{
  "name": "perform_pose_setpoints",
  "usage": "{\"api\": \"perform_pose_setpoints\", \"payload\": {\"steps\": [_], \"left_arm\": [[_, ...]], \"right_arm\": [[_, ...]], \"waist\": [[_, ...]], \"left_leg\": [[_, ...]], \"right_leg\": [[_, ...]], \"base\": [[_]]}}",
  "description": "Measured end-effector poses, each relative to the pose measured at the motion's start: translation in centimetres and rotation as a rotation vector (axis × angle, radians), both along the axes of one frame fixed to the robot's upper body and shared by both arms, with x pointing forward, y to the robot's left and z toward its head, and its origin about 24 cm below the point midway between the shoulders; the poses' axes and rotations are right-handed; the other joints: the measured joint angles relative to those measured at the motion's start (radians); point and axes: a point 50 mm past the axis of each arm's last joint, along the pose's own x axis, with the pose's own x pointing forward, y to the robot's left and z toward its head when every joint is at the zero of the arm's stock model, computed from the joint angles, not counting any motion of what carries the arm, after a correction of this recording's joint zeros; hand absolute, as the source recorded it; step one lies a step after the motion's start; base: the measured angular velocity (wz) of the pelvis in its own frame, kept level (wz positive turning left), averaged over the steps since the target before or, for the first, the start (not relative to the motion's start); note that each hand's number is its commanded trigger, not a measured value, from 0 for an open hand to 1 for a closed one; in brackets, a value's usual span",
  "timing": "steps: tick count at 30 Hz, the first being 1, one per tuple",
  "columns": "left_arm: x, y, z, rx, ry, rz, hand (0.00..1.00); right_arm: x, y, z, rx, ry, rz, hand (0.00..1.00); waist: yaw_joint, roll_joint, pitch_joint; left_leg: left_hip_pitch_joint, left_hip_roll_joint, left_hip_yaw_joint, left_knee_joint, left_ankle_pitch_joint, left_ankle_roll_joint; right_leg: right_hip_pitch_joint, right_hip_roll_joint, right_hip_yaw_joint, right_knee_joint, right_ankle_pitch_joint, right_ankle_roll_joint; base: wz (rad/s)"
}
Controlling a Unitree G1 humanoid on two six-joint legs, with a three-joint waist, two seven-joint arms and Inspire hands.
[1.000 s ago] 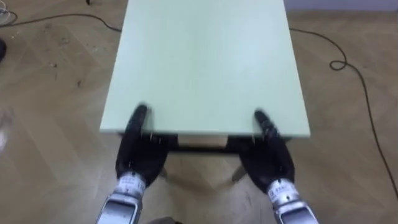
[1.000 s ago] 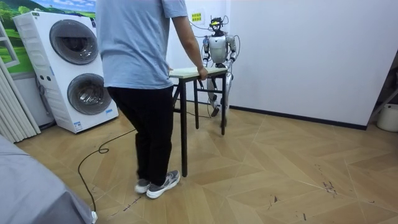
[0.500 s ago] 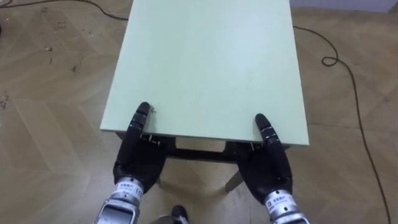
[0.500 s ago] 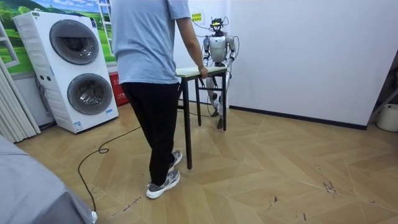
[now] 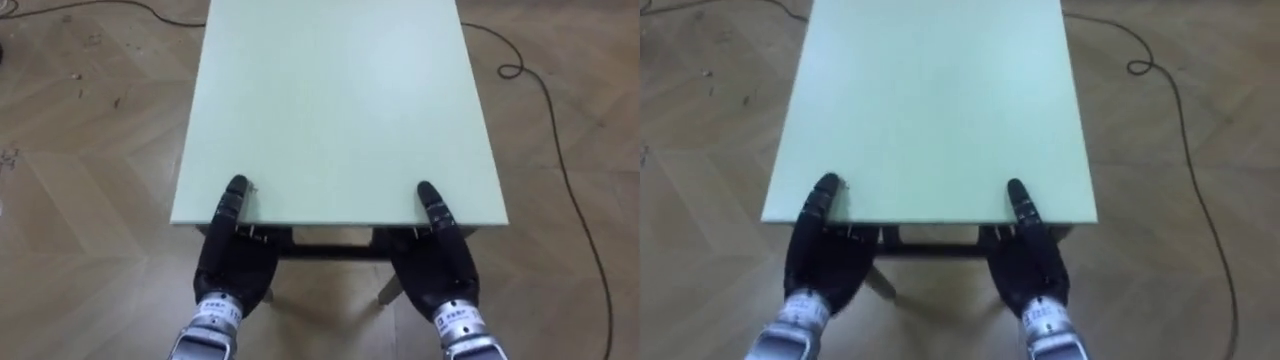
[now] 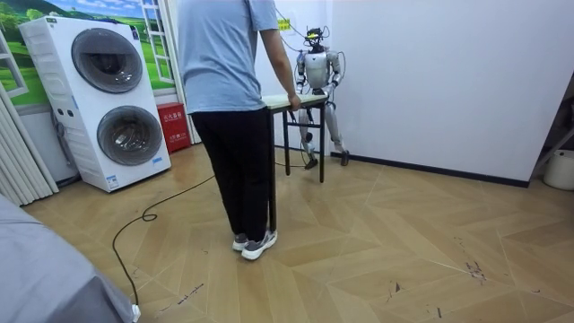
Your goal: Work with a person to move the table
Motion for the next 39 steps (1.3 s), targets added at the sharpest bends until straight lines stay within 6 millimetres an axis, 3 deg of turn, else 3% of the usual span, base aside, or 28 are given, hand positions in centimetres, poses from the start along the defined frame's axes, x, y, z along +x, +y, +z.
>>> {"api": "perform_pose_setpoints", "payload": {"steps": [1,2,3,4,5,6,7,8,9,10,11,12,14,17,18,19,20,21,22,23,24,25,27,29,31,35,39], "left_arm": [[-0.1,0.0,-0.1,-0.003,0.006,0.007,1.0],[-0.3,0.1,-0.3,-0.007,0.014,0.018,1.0],[-1.1,0.8,-0.4,-0.009,-0.006,0.061,1.0],[-1.3,1.7,0.4,0.011,-0.047,0.078,1.0],[-1.2,1.4,0.4,0.001,-0.046,0.079,1.0],[-1.1,1.1,0.2,-0.009,-0.027,0.083,1.0],[-1.0,0.9,0.2,-0.011,-0.028,0.076,1.0],[-0.7,0.4,0.3,-0.016,-0.022,0.061,1.0],[-0.4,0.1,0.2,-0.019,-0.015,0.056,1.0],[-0.2,-0.1,0.1,-0.019,-0.014,0.057,1.0],[0.1,-0.2,0.1,-0.014,-0.017,0.055,1.0],[0.4,-0.1,0.1,-0.005,-0.022,0.052,1.0],[0.5,0.0,-0.2,0.006,-0.01,0.054,1.0],[0.2,-0.1,-1.0,0.006,0.028,0.054,1.0],[0.1,-0.1,-1.1,0.007,0.033,0.052,1.0],[0.1,0.0,-1.1,0.008,0.033,0.054,1.0],[0.1,-0.1,-1.1,0.008,0.037,0.052,1.0],[0.1,0.0,-1.2,0.01,0.045,0.05,1.0],[0.1,-0.1,-1.3,0.011,0.051,0.045,1.0],[0.2,-0.3,-1.4,0.016,0.064,0.023,1.0],[0.2,-0.1,-1.4,0.034,0.066,0.01,1.0],[0.2,-0.4,-1.4,0.034,0.065,-0.005,1.0],[0.2,-0.3,-1.4,0.036,0.067,-0.004,1.0],[0.2,0.0,-1.4,0.037,0.069,0.004,1.0],[0.3,0.6,-1.4,0.047,0.075,0.025,1.0],[0.3,0.7,-1.5,0.051,0.084,0.028,1.0],[0.3,0.7,-1.3,0.048,0.074,0.034,1.0]], "right_arm": [[-0.1,-0.2,-0.1,-0.009,0.006,0.004,1.0],[-0.2,-0.4,-0.2,-0.015,0.012,0.005,1.0],[0.0,0.5,0.0,0.007,0.008,0.044,1.0],[0.2,1.7,0.7,0.037,-0.024,0.066,1.0],[0.3,1.6,0.8,0.032,-0.032,0.065,1.0],[0.4,1.3,0.8,0.018,-0.026,0.067,1.0],[0.5,1.1,0.8,0.013,-0.028,0.065,1.0],[0.6,0.8,0.9,0.001,-0.034,0.049,1.0],[0.7,0.5,0.9,-0.002,-0.031,0.037,1.0],[0.7,0.5,0.8,0.001,-0.028,0.034,1.0],[0.7,0.5,0.7,0.004,-0.022,0.034,1.0],[0.7,0.5,0.7,0.007,-0.02,0.03,1.0],[0.6,0.5,0.4,0.006,-0.006,0.03,1.0],[0.4,-0.1,-0.3,-0.006,0.028,0.036,1.0],[0.3,0.0,-0.4,-0.001,0.035,0.038,1.0],[0.3,0.0,-0.4,-0.001,0.037,0.042,1.0],[0.3,-0.1,-0.4,0.0,0.04,0.043,1.0],[0.3,-0.1,-0.5,0.0,0.05,0.042,1.0],[0.1,-0.2,-0.6,-0.001,0.058,0.039,1.0],[-0.5,-0.4,-1.0,-0.003,0.076,0.022,1.0],[-0.9,-0.6,-1.2,0.003,0.086,0.005,1.0],[-1.2,-0.6,-1.2,0.011,0.091,-0.002,1.0],[-1.3,-0.4,-1.3,0.019,0.094,0.001,1.0],[-1.1,0.1,-1.2,0.022,0.101,0.013,1.0],[-0.7,0.6,-1.0,0.02,0.11,0.032,1.0],[-0.6,0.7,-1.0,0.017,0.109,0.034,1.0],[-0.1,0.8,-0.7,0.014,0.091,0.04,1.0]], "waist": [[-0.019,0.004,0.0041],[-0.031,0.014,0.0123],[-0.033,0.055,-0.0071],[-0.022,0.026,-0.0034],[-0.006,0.04,0.0011],[0.007,0.037,0.0024],[0.003,0.033,0.0023],[-0.011,0.025,0.0017],[-0.018,0.026,0.0016],[-0.022,0.027,0.0016],[-0.034,0.027,0.0015],[-0.046,0.026,0.001],[-0.056,0.013,-0.0036],[-0.072,-0.001,-0.0065],[-0.082,-0.013,-0.0067],[-0.087,-0.019,-0.0072],[-0.093,-0.025,-0.0069],[-0.092,-0.027,-0.0044],[-0.096,-0.021,-0.0018],[-0.105,-0.017,-0.0011],[-0.122,-0.027,-0.0054],[-0.114,-0.032,-0.0079],[-0.087,-0.033,-0.0076],[-0.052,-0.032,-0.0072],[-0.01,-0.028,-0.0058],[-0.004,-0.031,-0.005],[0.0,-0.035,-0.0054]], "left_leg": [[0.035,-0.019,-0.009,-0.041,0.012,0.0],[0.055,-0.006,-0.004,-0.057,0.005,-0.005],[0.045,0.042,0.011,-0.061,-0.038,-0.008],[0.034,0.031,0.036,-0.059,-0.1,-0.024],[0.04,0.033,0.037,-0.047,-0.141,-0.02],[0.021,-0.007,0.011,-0.024,-0.179,-0.003],[0.006,-0.033,0.004,-0.025,-0.194,0.006],[-0.021,-0.079,-0.009,-0.035,-0.201,0.015],[-0.036,-0.109,-0.012,-0.047,-0.2,0.017],[-0.039,-0.123,-0.012,-0.057,-0.199,0.018],[-0.036,-0.129,-0.01,-0.102,-0.205,0.04],[-0.022,-0.127,-0.011,-0.161,-0.215,0.066],[-0.02,-0.162,0.004,-0.19,-0.205,0.131],[-0.036,-0.215,0.022,-0.159,-0.184,0.168],[-0.05,-0.243,0.028,-0.147,-0.174,0.186],[-0.059,-0.253,0.037,-0.142,-0.169,0.196],[-0.075,-0.272,0.053,-0.133,-0.16,0.212],[-0.082,-0.272,0.092,-0.13,-0.15,0.224],[-0.081,-0.26,0.132,-0.128,-0.146,0.224],[-0.075,-0.237,0.18,-0.134,-0.137,0.218],[-0.071,-0.229,0.22,-0.159,-0.116,0.213],[-0.068,-0.228,0.251,-0.171,-0.101,0.213],[-0.07,-0.229,0.287,-0.162,-0.098,0.213],[-0.071,-0.227,0.291,-0.152,-0.099,0.213],[-0.069,-0.208,0.263,-0.159,-0.097,0.209],[-0.062,-0.184,0.265,-0.171,-0.093,0.203],[-0.078,-0.174,0.264,-0.168,-0.093,0.203]], "right_leg": [[-0.061,-0.021,0.02,0.13,0.023,-0.009],[-0.109,0.008,0.043,0.163,0.016,-0.002],[-0.167,0.138,0.105,-0.02,0.041,-0.017],[-0.208,0.142,0.041,-0.18,0.239,-0.076],[-0.216,0.138,0.014,-0.134,0.227,-0.071],[-0.224,0.123,0.008,-0.118,0.226,-0.071],[-0.221,0.105,0.001,-0.124,0.226,-0.07],[-0.207,0.074,-0.013,-0.152,0.228,-0.067],[-0.194,0.061,-0.024,-0.192,0.249,-0.064],[-0.188,0.059,-0.031,-0.208,0.262,-0.06],[-0.181,0.058,-0.039,-0.235,0.287,-0.056],[-0.181,0.056,-0.044,-0.251,0.308,-0.049],[-0.179,0.038,-0.032,-0.275,0.347,-0.035],[-0.134,-0.003,0.0,-0.36,0.436,-0.003],[-0.124,-0.023,0.011,-0.397,0.475,0.013],[-0.118,-0.034,0.018,-0.422,0.5,0.026],[-0.105,-0.041,0.051,-0.466,0.551,0.068],[-0.107,-0.051,0.097,-0.457,0.573,0.115],[-0.112,-0.057,0.095,-0.399,0.524,0.128],[-0.121,-0.073,0.086,-0.218,0.364,0.123],[-0.118,-0.093,0.072,-0.058,0.229,0.123],[-0.099,-0.108,0.067,0.039,0.15,0.125],[-0.032,-0.104,0.072,0.034,0.067,0.12],[0.009,-0.082,0.07,-0.067,0.068,0.113],[0.049,-0.049,0.072,-0.171,0.109,0.098],[0.094,-0.016,0.061,-0.261,0.152,0.098],[0.108,-0.007,0.032,-0.317,0.176,0.096]], "base": [[0.15],[-0.24],[-0.47],[-0.52],[-0.35],[-0.13],[0.16],[0.46],[0.43],[0.39],[0.42],[0.42],[0.09],[-0.03],[0.13],[0.12],[0.06],[0.13],[0.43],[0.74],[0.72],[0.38],[-0.29],[-0.64],[-0.55],[-0.01],[0.02]]}}
